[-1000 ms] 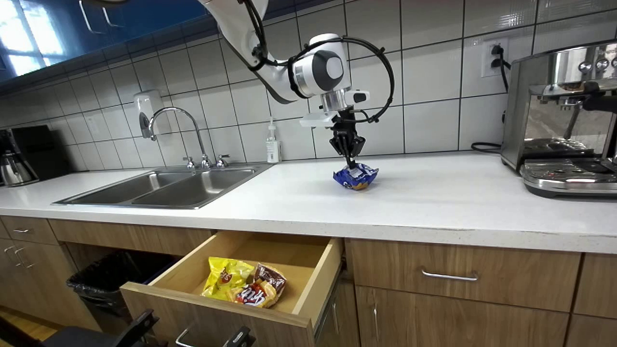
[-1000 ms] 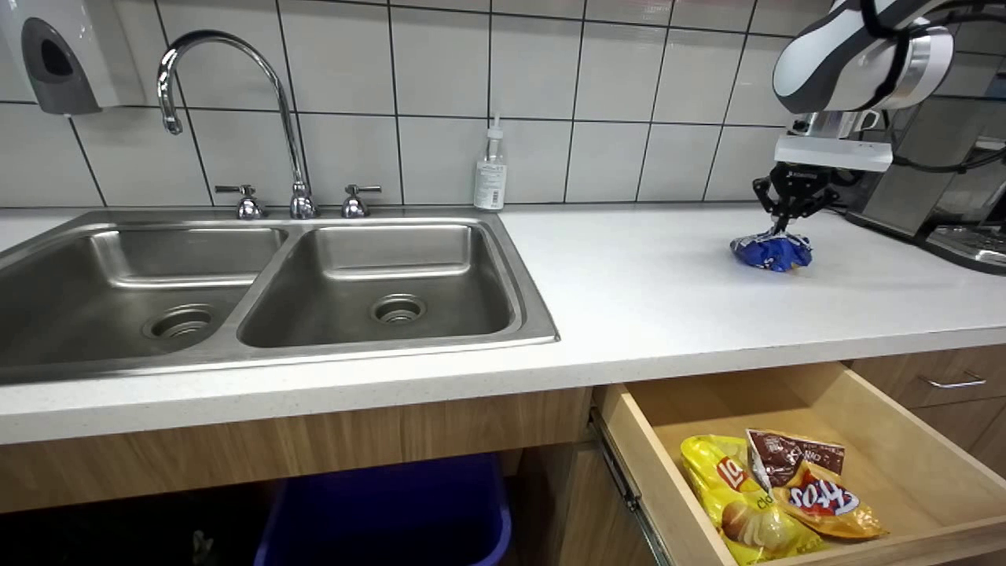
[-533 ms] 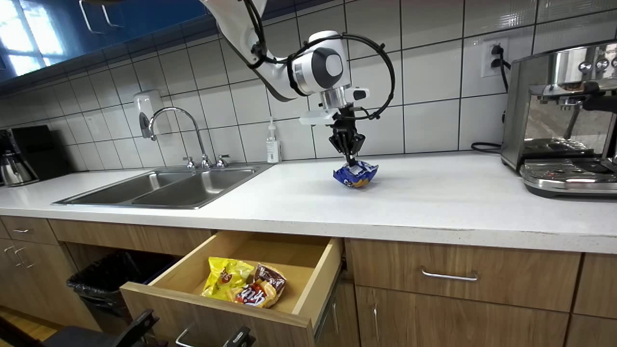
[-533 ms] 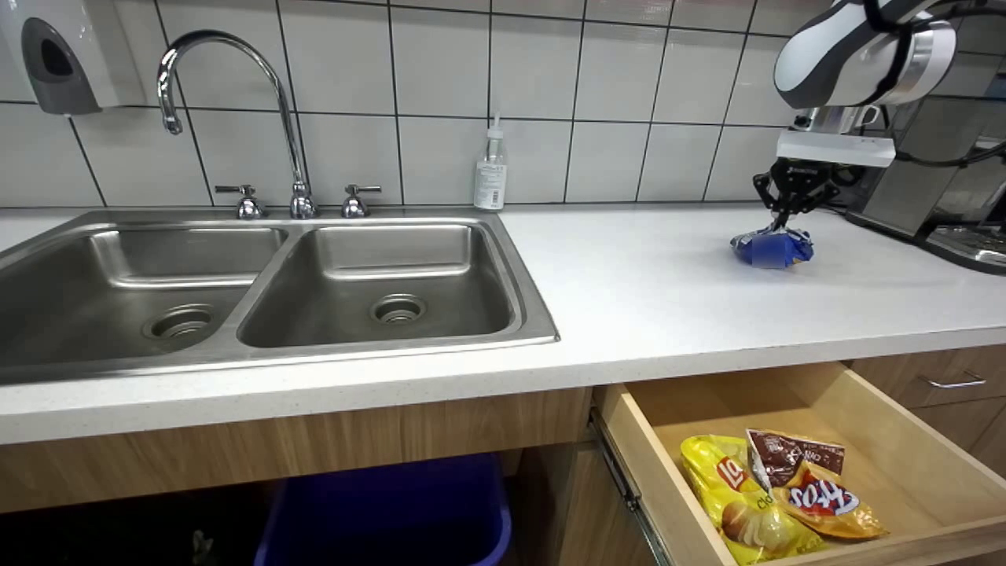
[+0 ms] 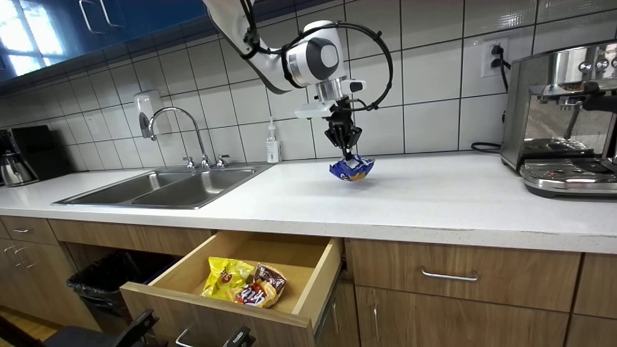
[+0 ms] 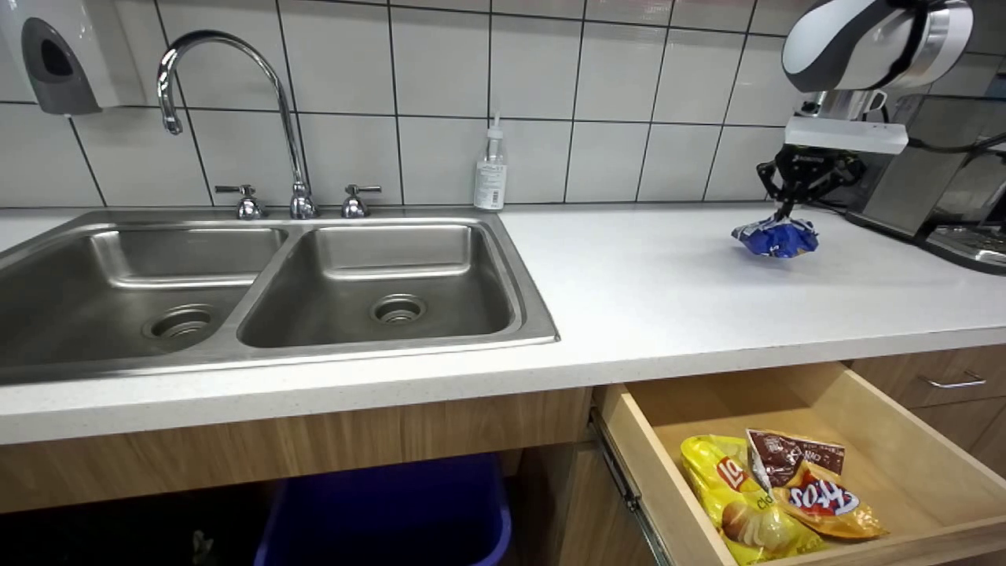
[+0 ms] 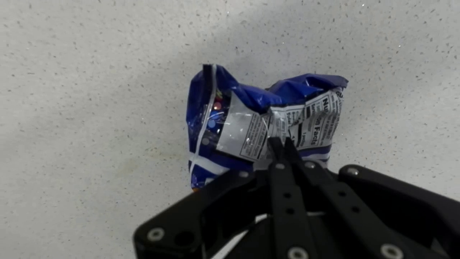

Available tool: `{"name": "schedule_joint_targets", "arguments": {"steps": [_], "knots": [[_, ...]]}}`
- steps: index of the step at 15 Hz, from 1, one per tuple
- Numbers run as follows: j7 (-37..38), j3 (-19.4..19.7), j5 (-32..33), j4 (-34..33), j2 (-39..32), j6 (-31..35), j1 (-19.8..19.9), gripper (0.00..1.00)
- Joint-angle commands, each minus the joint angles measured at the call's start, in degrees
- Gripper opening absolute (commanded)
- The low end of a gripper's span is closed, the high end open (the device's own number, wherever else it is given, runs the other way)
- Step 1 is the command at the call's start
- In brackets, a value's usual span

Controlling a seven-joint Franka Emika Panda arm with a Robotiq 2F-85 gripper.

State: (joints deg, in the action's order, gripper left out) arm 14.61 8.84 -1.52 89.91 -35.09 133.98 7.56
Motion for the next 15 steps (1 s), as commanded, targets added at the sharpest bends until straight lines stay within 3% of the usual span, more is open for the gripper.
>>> {"name": "schedule_joint_targets", "arguments": {"steps": [1, 15], "knots": [[-1.79, -0.41, -0.20, 6.89, 5.57, 1.88, -0.38, 0.00], [-0.74, -0.34, 1.64, 30.59, 21.28, 11.02, -4.48, 0.00]]}}
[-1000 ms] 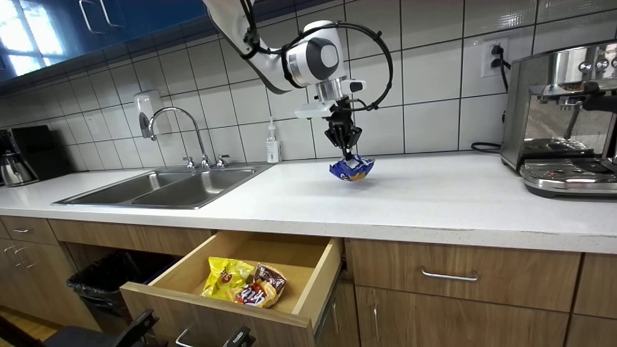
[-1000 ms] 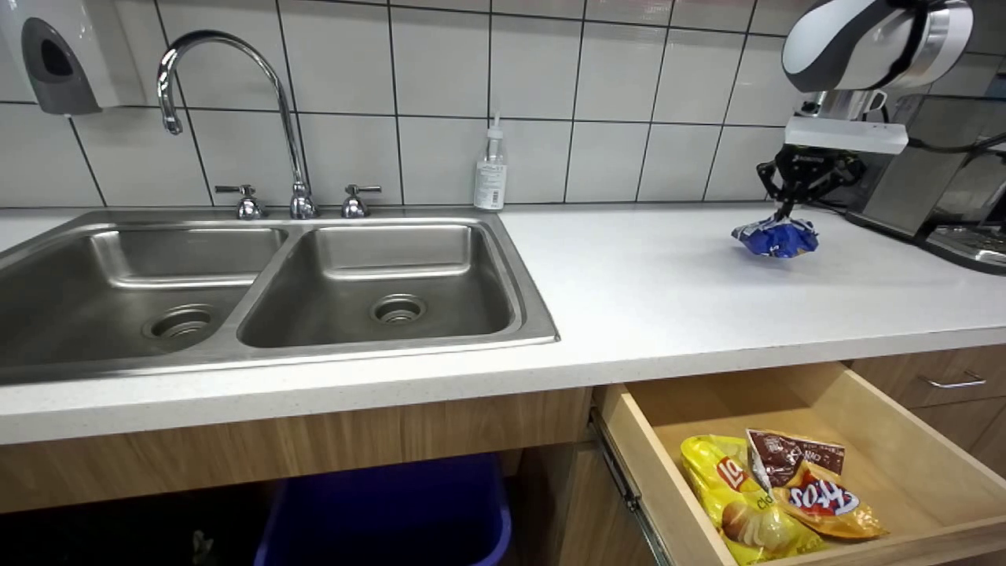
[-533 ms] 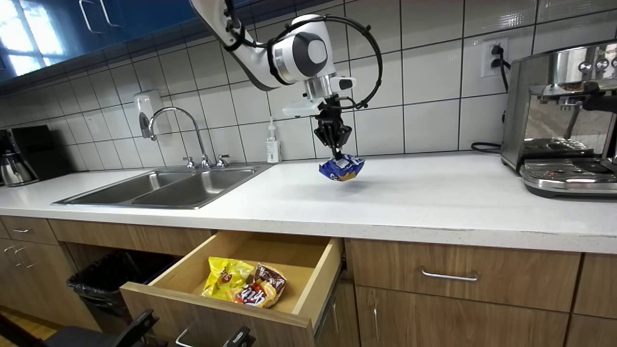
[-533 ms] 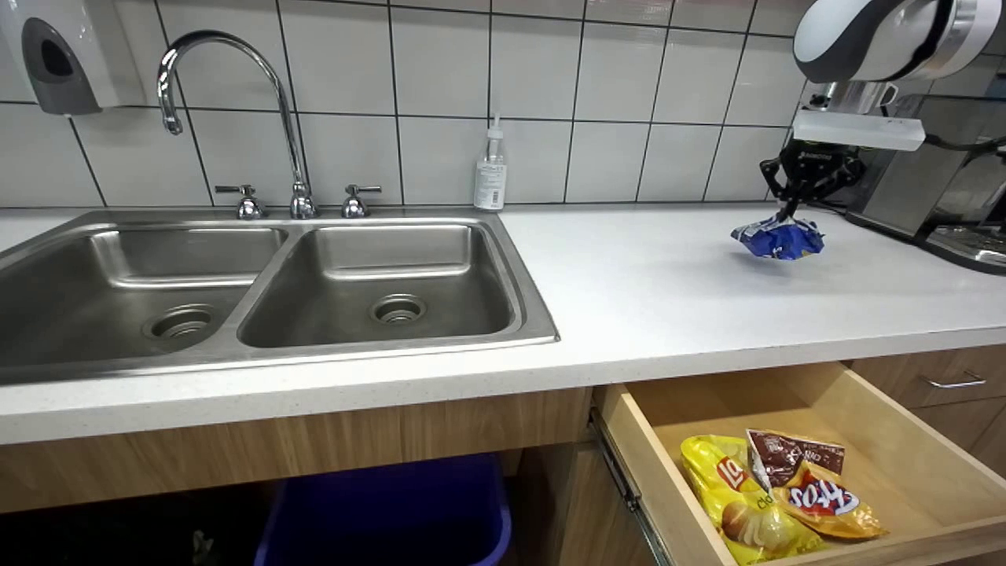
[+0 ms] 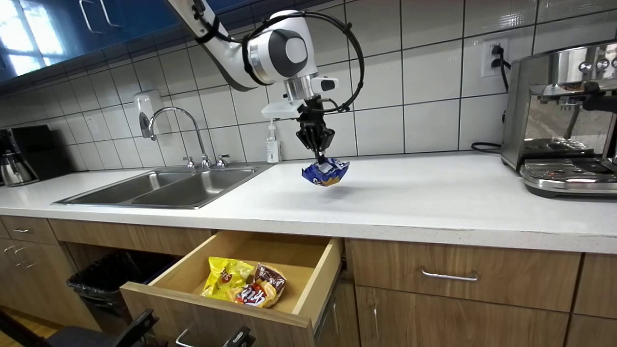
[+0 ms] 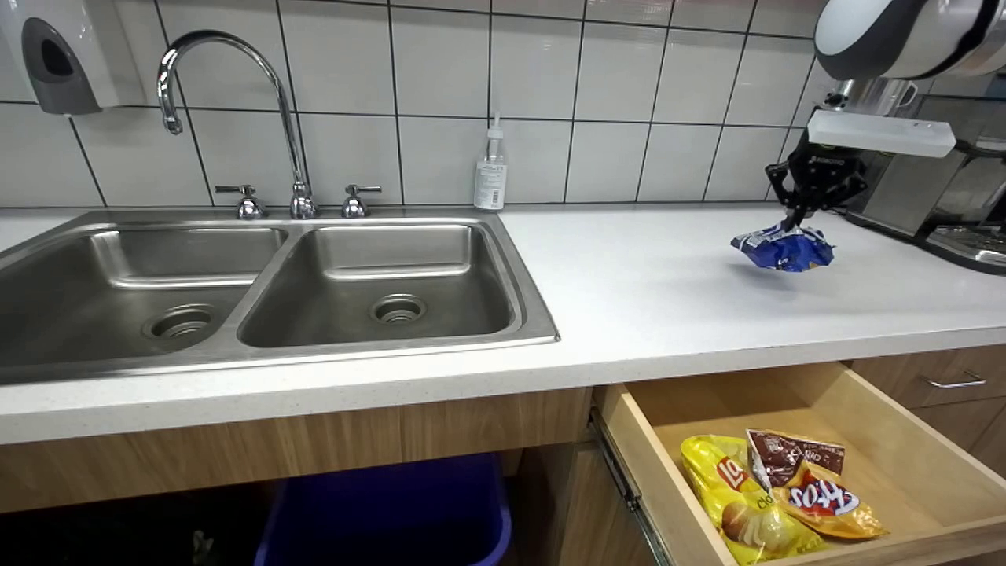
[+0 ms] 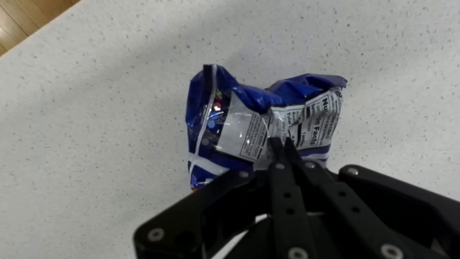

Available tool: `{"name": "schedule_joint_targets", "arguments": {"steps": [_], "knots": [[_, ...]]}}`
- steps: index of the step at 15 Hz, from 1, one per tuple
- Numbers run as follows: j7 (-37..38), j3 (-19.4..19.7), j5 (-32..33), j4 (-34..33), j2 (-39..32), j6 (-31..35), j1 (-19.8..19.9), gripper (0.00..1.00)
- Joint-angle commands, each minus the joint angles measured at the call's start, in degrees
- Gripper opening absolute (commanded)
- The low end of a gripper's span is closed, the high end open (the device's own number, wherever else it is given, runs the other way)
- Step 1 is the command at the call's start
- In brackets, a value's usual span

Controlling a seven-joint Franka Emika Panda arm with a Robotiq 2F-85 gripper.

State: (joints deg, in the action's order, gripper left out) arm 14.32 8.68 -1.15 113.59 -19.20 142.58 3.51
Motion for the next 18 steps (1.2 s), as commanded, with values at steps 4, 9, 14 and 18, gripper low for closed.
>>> {"name": "schedule_joint_targets", "arguments": {"steps": [4, 9, 14, 18], "knots": [[-0.53, -0.37, 2.04, 13.23, 9.64, 4.35, -0.96, 0.00], [-0.48, -0.82, 4.15, 20.83, 15.31, 5.58, -1.29, 0.00], [-0.50, -1.86, 6.73, 27.61, 20.74, 5.28, -0.97, 0.00], [-0.83, -3.02, 8.46, 32.41, 24.61, 4.65, -0.70, 0.00]]}}
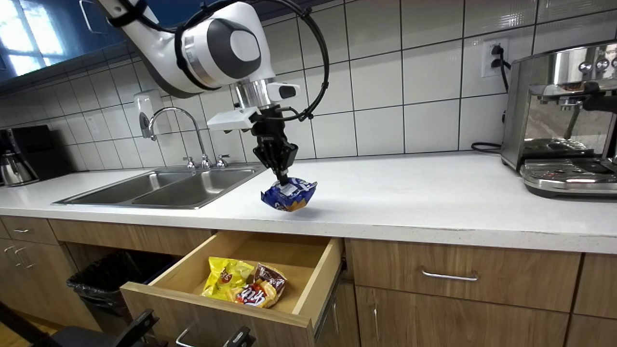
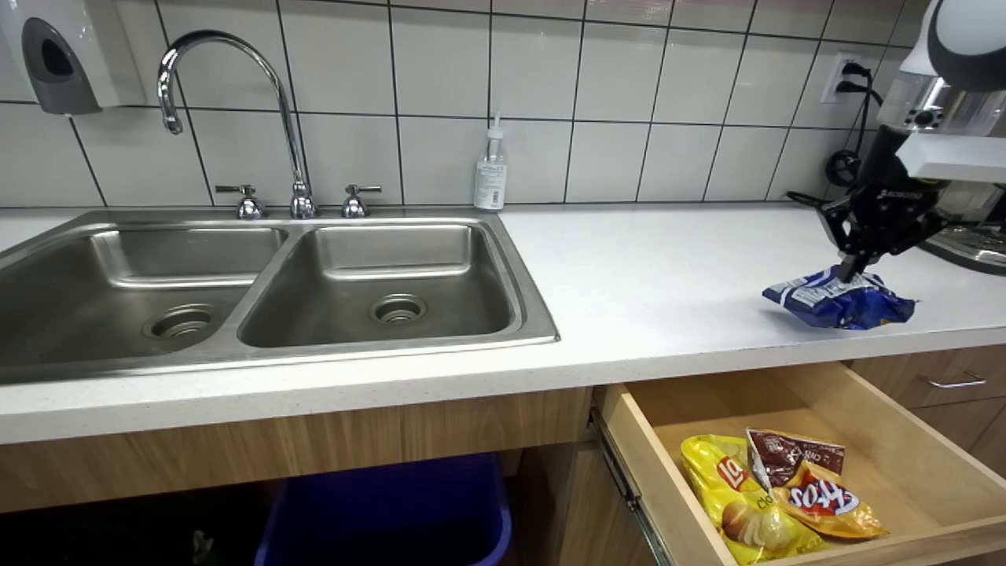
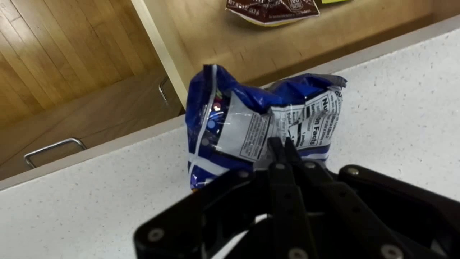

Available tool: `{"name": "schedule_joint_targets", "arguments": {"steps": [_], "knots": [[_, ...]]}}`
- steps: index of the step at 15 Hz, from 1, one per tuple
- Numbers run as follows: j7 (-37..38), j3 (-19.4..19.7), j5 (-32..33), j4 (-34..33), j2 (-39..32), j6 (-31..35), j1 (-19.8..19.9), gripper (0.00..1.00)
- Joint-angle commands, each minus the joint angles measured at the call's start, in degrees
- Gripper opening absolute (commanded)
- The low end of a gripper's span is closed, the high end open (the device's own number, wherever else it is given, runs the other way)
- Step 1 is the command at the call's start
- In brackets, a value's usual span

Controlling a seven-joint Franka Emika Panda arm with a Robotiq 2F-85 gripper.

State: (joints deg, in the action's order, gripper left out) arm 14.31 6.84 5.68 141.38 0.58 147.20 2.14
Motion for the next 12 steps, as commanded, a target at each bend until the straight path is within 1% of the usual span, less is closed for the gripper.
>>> {"name": "schedule_joint_targets", "arguments": {"steps": [1, 7, 12], "knots": [[-1.13, -1.51, 1.87, 5.67, 5.62, -0.40, 0.70, 0.00], [-1.68, -2.92, 3.23, 10.81, 8.85, -1.01, 1.03, 0.00], [-1.69, -3.27, 3.95, 13.14, 8.86, -1.05, 1.30, 0.00]]}}
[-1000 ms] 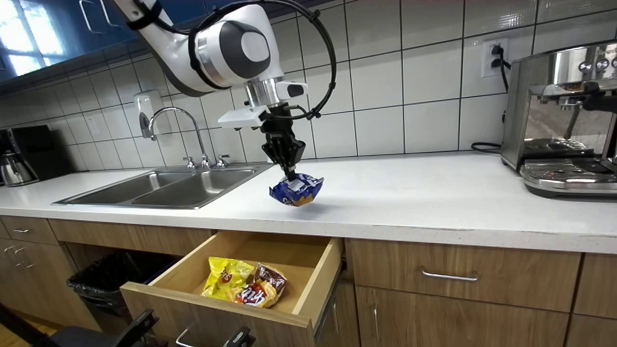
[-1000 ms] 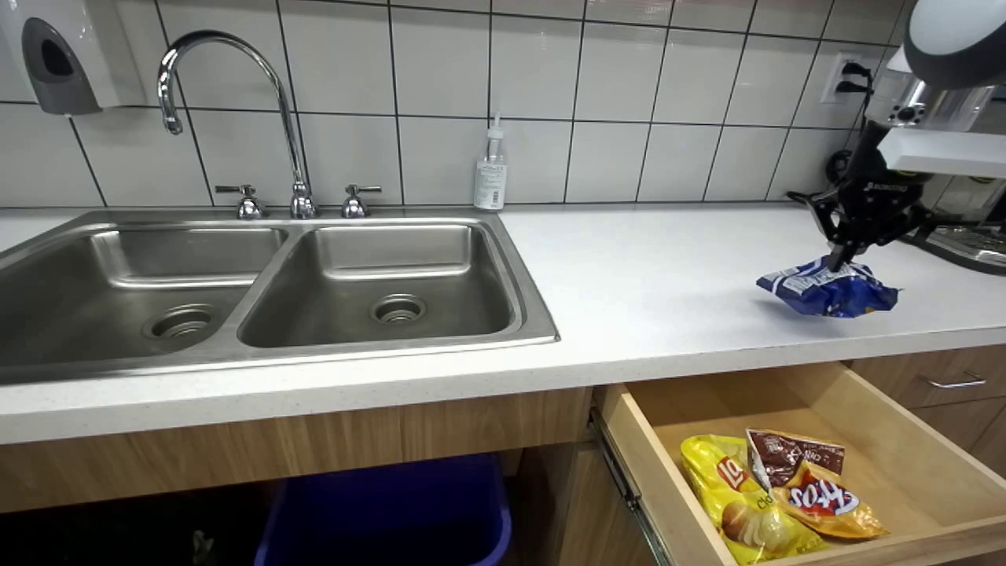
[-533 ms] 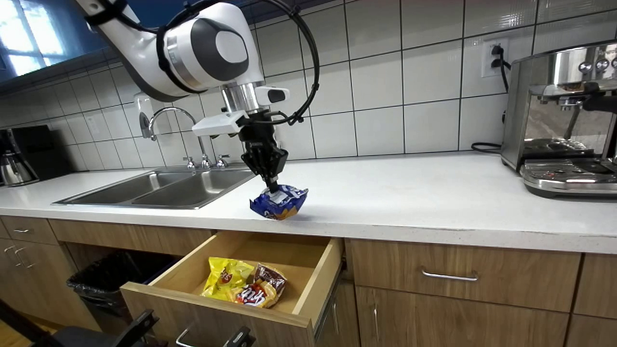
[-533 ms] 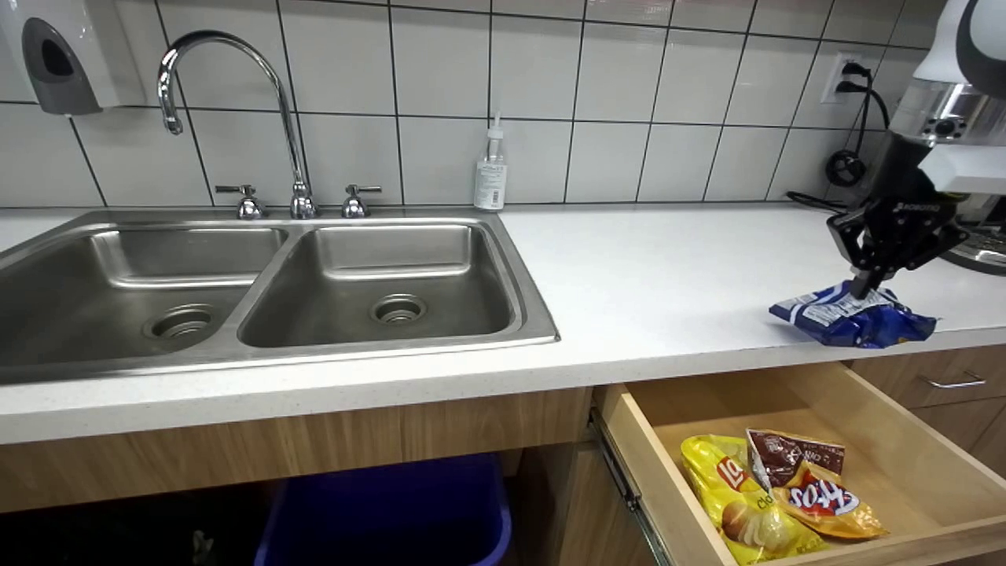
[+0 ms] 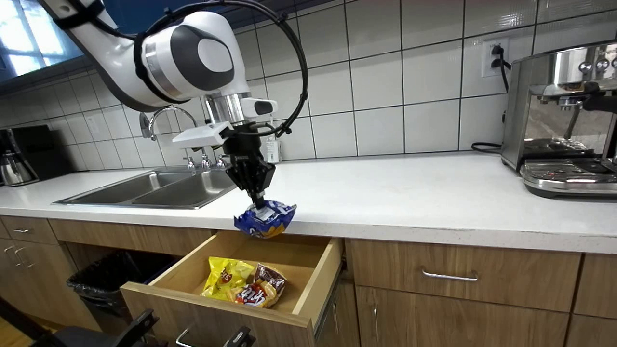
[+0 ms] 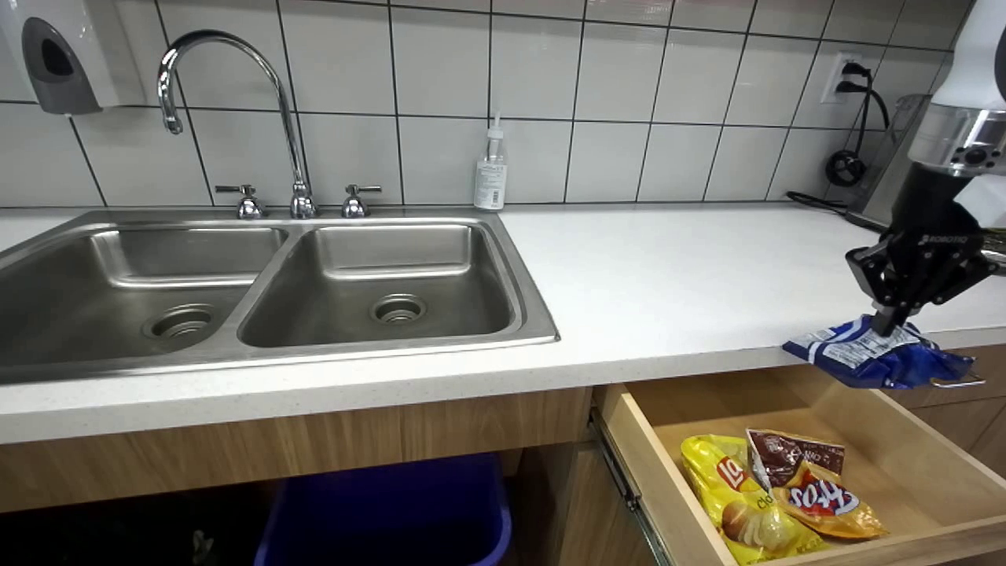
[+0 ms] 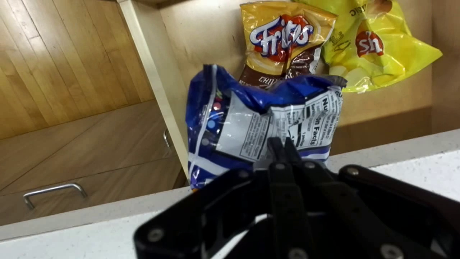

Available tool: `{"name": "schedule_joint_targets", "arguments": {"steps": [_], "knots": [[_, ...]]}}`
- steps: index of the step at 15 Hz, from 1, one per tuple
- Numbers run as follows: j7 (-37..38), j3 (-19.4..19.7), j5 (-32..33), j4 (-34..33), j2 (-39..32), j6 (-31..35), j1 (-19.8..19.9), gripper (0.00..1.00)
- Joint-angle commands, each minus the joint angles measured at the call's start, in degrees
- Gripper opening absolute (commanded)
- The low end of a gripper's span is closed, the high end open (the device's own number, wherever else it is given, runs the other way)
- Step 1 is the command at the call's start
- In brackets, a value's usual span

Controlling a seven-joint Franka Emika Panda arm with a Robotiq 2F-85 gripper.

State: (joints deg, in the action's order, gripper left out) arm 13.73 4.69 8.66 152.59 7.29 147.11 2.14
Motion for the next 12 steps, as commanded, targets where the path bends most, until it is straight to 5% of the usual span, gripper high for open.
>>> {"name": "schedule_joint_targets", "arguments": {"steps": [1, 12], "knots": [[-0.99, -1.14, 1.08, 2.17, 1.82, -0.91, 1.36, 0.00], [0.34, -0.85, 3.93, 1.73, -2.82, -0.40, 2.05, 0.00]]}}
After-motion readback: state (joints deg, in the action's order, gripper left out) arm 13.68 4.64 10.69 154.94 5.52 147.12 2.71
